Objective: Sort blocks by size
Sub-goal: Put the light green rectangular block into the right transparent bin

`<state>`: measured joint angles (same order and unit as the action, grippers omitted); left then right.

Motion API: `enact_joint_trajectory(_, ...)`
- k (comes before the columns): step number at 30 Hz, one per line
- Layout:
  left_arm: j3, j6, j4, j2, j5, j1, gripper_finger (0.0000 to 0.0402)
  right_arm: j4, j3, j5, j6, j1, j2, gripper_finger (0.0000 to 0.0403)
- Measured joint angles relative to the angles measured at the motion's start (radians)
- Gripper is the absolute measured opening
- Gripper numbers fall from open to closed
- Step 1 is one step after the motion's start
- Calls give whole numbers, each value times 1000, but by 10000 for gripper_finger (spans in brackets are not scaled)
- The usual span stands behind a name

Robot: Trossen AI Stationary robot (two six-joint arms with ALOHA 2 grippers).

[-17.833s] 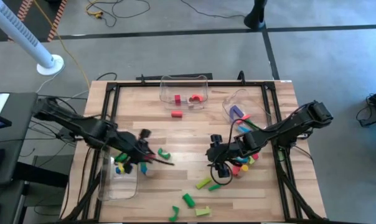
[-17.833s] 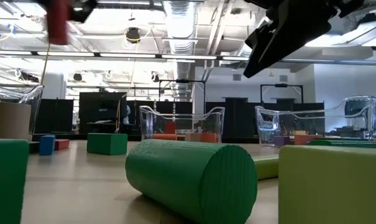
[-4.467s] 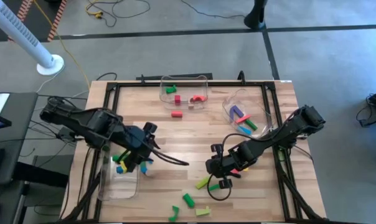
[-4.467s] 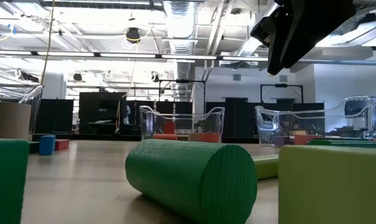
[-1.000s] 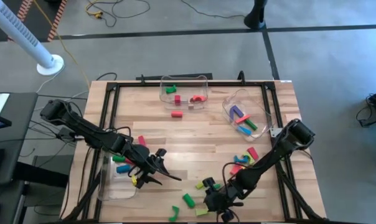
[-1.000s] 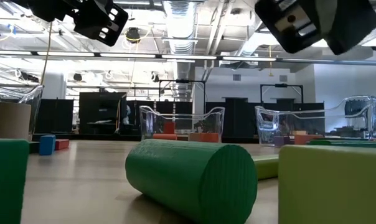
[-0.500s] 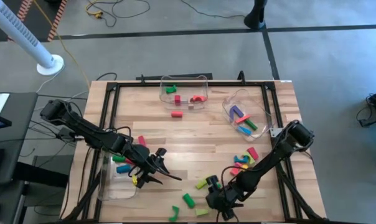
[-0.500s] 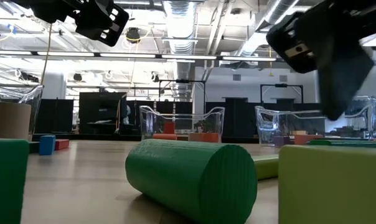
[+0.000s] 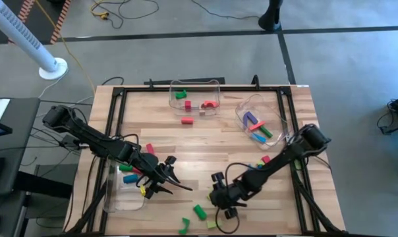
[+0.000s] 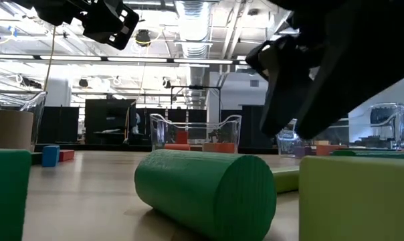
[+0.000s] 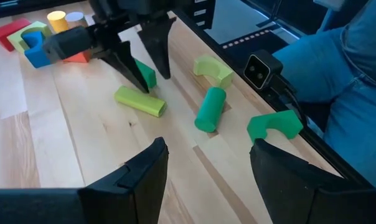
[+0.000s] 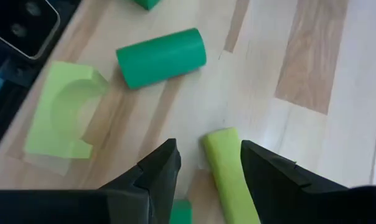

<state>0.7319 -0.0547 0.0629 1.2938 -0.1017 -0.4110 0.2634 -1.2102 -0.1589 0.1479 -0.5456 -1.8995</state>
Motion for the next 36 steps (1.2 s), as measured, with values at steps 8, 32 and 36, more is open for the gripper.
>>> enact_joint_trajectory(8, 0, -1, -5, 0, 3, 0, 217, 26, 0, 45, 1, 27, -56, 202)
enact_joint_trajectory(32, 0, -4, -13, 0, 5, 0, 217, 273, -27, 51, 81, 44, -50, 202)
enact_joint_trajectory(36, 0, -4, -13, 0, 5, 0, 217, 310, -26, 51, 100, 35, -50, 202)
